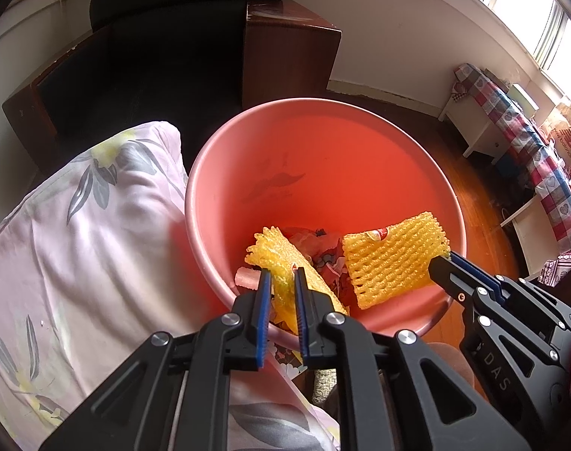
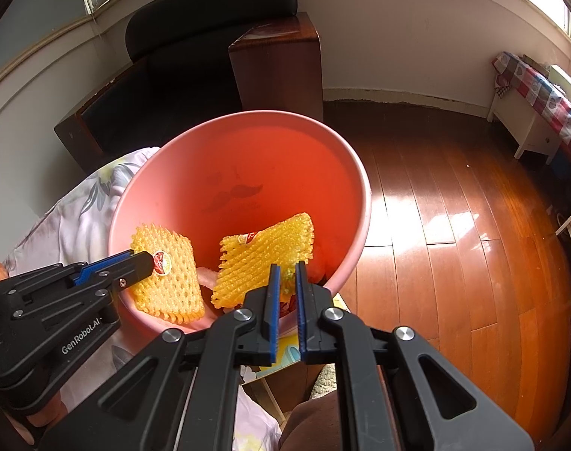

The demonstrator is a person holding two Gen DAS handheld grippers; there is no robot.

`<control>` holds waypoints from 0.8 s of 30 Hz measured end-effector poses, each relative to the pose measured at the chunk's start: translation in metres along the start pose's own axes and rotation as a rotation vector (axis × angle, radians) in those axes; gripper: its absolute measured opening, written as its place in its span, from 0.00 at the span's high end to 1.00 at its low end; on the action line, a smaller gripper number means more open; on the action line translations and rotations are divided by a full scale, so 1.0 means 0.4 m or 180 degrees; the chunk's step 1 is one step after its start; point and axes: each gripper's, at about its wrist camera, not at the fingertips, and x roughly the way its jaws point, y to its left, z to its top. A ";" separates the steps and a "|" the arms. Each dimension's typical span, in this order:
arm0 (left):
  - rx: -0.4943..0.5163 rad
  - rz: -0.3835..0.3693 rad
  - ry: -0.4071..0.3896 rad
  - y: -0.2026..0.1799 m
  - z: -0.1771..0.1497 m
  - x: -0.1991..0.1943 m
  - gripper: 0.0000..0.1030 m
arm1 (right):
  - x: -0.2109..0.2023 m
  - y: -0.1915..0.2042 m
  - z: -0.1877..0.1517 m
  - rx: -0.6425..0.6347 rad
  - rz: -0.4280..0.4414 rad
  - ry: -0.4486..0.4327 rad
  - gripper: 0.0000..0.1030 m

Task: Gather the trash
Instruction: 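Open the left gripper to drop its foam net while the right gripper drops its net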

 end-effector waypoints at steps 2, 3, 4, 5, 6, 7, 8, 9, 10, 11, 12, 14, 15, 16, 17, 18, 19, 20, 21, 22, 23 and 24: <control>0.0009 -0.0004 0.0000 -0.002 -0.003 -0.002 0.87 | 0.000 0.000 0.000 0.0010 0.0011 0.0003 0.91; 0.0014 -0.0011 0.0001 -0.003 -0.005 -0.004 0.85 | 0.000 0.000 0.000 0.0014 0.0018 0.0005 0.91; 0.0020 -0.0017 0.0002 -0.004 -0.005 -0.004 0.84 | -0.001 0.001 0.000 0.0018 0.0025 0.0008 0.90; 0.0026 -0.0026 0.0005 -0.005 -0.005 -0.005 0.82 | -0.001 0.001 0.000 0.0020 0.0036 0.0010 0.88; 0.0030 -0.0036 0.0005 -0.007 -0.006 -0.007 0.80 | -0.001 0.002 0.000 0.0019 0.0048 0.0011 0.87; 0.0033 -0.0036 0.0002 -0.008 -0.007 -0.008 0.79 | -0.002 0.003 0.000 0.0016 0.0055 0.0011 0.86; 0.0038 -0.0034 -0.0002 -0.010 -0.006 -0.010 0.76 | -0.002 0.004 0.000 0.0016 0.0059 0.0009 0.84; 0.0049 -0.0039 -0.0007 -0.012 -0.007 -0.012 0.73 | -0.003 0.005 0.000 0.0018 0.0063 0.0008 0.84; 0.0060 -0.0038 -0.0016 -0.014 -0.007 -0.014 0.72 | -0.003 0.005 0.000 0.0020 0.0065 0.0008 0.83; 0.0070 -0.0031 -0.0026 -0.017 -0.007 -0.017 0.69 | -0.004 0.006 0.000 0.0020 0.0066 0.0006 0.83; 0.0077 -0.0025 -0.0034 -0.018 -0.007 -0.019 0.67 | -0.005 0.005 0.000 0.0024 0.0069 0.0004 0.83; 0.0078 -0.0024 -0.0042 -0.020 -0.007 -0.022 0.66 | -0.006 0.005 0.000 0.0027 0.0072 0.0000 0.83; 0.0074 -0.0026 -0.0042 -0.020 -0.008 -0.023 0.66 | -0.007 0.004 -0.001 0.0029 0.0074 -0.0001 0.83; 0.0071 -0.0028 -0.0040 -0.019 -0.007 -0.023 0.66 | -0.007 0.003 -0.001 0.0029 0.0075 -0.0002 0.83; 0.0069 -0.0028 -0.0040 -0.020 -0.007 -0.024 0.66 | -0.008 0.003 -0.001 0.0027 0.0074 -0.0004 0.83; 0.0070 -0.0027 -0.0040 -0.020 -0.007 -0.025 0.66 | -0.008 0.003 -0.001 0.0024 0.0071 -0.0007 0.83; 0.0070 -0.0025 -0.0041 -0.021 -0.007 -0.026 0.66 | -0.008 0.004 -0.002 0.0021 0.0069 -0.0009 0.83; 0.0069 -0.0027 -0.0042 -0.021 -0.007 -0.026 0.66 | -0.008 0.004 -0.002 0.0020 0.0069 -0.0010 0.83; 0.0071 -0.0027 -0.0043 -0.021 -0.007 -0.026 0.65 | -0.009 0.004 -0.002 0.0021 0.0070 -0.0011 0.82; 0.0074 -0.0025 -0.0045 -0.022 -0.007 -0.027 0.65 | -0.008 0.004 -0.002 0.0022 0.0071 -0.0011 0.82; 0.0071 -0.0028 -0.0041 -0.021 -0.007 -0.026 0.65 | -0.009 0.005 -0.002 0.0022 0.0070 -0.0012 0.82; 0.0070 -0.0029 -0.0042 -0.022 -0.007 -0.027 0.64 | -0.010 0.005 -0.002 0.0021 0.0069 -0.0013 0.82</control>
